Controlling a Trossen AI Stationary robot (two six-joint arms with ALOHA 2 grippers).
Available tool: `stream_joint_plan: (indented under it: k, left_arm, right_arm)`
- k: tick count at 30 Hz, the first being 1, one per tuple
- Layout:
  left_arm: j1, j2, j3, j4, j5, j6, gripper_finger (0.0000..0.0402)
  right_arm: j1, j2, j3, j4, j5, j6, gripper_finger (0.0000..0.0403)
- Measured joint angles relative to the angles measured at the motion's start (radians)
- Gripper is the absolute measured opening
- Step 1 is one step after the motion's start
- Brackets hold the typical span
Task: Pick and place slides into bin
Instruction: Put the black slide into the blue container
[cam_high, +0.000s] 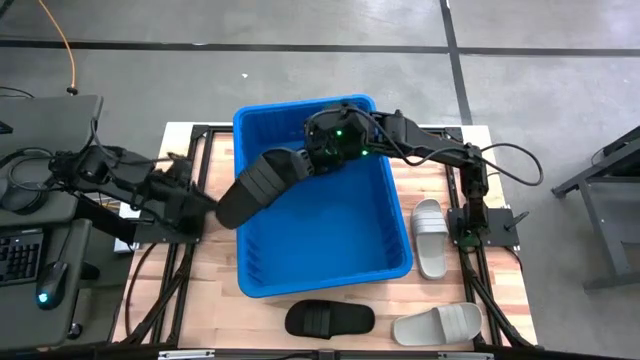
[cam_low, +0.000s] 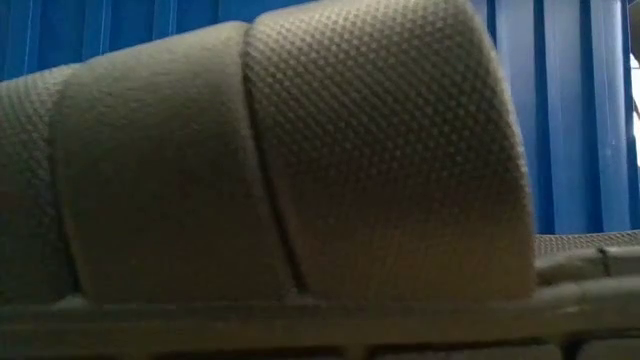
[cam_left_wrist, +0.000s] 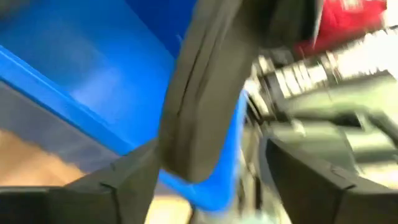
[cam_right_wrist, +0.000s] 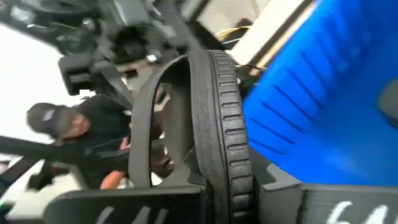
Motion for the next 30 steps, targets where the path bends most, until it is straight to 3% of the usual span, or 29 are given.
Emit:
stream_joint_plan:
  k: [9, 13, 23, 27, 30]
  left_arm:
    - [0.0, -0.004, 0.0, 0.004, -0.241, 0.084, 0.0334]
    - [0.0, -0.004, 0.0, 0.054, -0.305, 0.129, 0.0332]
    - [0.0, -0.004, 0.0, 0.125, -0.457, 0.275, 0.0312]
    - [0.0, -0.005, -0.001, 0.126, -0.486, 0.305, 0.031]
    - [0.0, -0.005, -0.001, 0.132, -0.482, 0.307, 0.031]
  right_arm:
    - [0.003, 0.001, -0.001, -0.168, 0.142, 0.124, 0.0016]
    - [0.003, 0.001, -0.001, -0.251, 0.246, 0.205, 0.0016]
    - [-0.01, 0.04, 0.0, -0.388, 0.367, 0.35, 0.0016]
    - [-0.01, 0.088, 0.0, -0.427, 0.368, 0.366, 0.0016]
    - [-0.01, 0.125, -0.001, -0.394, 0.309, 0.366, 0.0016]
